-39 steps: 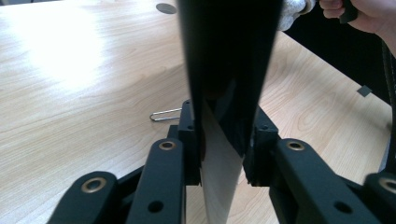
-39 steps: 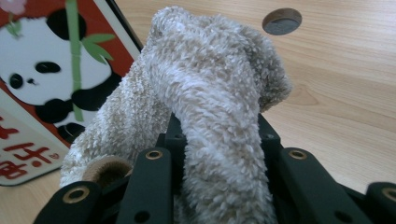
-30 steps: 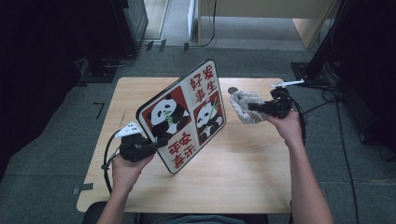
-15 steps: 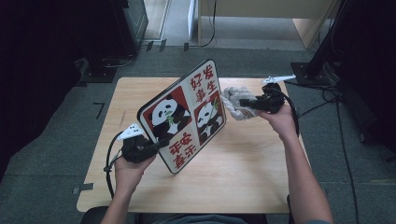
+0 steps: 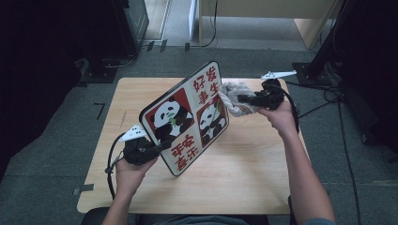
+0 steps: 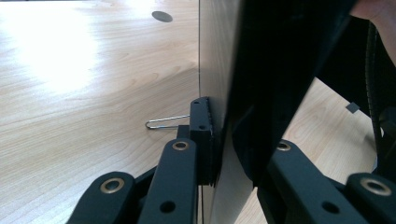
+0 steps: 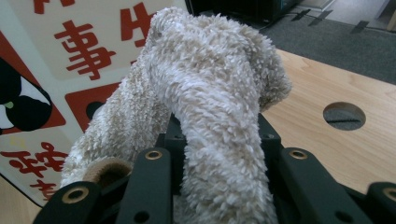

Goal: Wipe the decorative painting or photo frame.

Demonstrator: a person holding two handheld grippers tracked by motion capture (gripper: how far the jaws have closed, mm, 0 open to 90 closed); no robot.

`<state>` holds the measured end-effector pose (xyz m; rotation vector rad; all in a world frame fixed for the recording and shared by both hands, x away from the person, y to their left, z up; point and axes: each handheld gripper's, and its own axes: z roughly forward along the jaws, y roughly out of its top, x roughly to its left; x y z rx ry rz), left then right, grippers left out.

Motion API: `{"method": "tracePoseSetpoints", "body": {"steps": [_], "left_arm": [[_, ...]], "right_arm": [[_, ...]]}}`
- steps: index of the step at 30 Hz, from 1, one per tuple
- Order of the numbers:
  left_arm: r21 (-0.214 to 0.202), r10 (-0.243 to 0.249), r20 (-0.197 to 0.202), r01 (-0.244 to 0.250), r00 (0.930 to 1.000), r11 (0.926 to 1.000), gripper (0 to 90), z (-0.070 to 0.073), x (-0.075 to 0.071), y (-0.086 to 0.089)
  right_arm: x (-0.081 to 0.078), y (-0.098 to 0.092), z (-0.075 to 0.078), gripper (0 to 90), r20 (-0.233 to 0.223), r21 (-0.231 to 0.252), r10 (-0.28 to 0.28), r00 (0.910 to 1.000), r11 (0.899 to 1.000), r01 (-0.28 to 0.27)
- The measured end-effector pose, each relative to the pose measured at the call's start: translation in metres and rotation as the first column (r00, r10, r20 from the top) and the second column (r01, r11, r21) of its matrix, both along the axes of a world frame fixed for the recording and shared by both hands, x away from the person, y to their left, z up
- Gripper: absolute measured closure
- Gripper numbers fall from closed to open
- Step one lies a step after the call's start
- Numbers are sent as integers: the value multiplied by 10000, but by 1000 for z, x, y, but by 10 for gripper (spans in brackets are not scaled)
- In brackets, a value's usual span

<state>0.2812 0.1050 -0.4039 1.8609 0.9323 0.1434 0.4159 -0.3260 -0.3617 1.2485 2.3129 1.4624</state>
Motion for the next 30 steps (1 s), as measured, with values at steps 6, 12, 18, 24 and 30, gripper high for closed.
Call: {"method": "tracePoseSetpoints", "body": {"steps": [6, 12, 18, 24, 30], "left_arm": [[-8, -67, -43, 67, 10000, 10000, 806, 0, 2, 1], [-12, -142, -75, 142, 9999, 9999, 806, 0, 4, 2], [-29, -241, -170, 241, 9996, 9997, 805, 0, 5, 3], [-38, -258, -170, 257, 9995, 9997, 806, 0, 5, 3], [-61, -305, -197, 304, 9993, 9995, 804, 0, 6, 4]], "right_arm": [[4, 8, 18, 678, -65, -401, 196, 9998, 9990, -199], [6, 22, 36, 678, 86, -639, 451, 9989, 9970, -445], [7, 35, 61, 677, 414, -758, 704, 9967, 9949, -671], [6, 46, 92, 675, 1097, -544, 894, 9899, 9950, -839], [17, 54, 85, 670, 979, -793, 828, 9917, 9940, -751]]}}
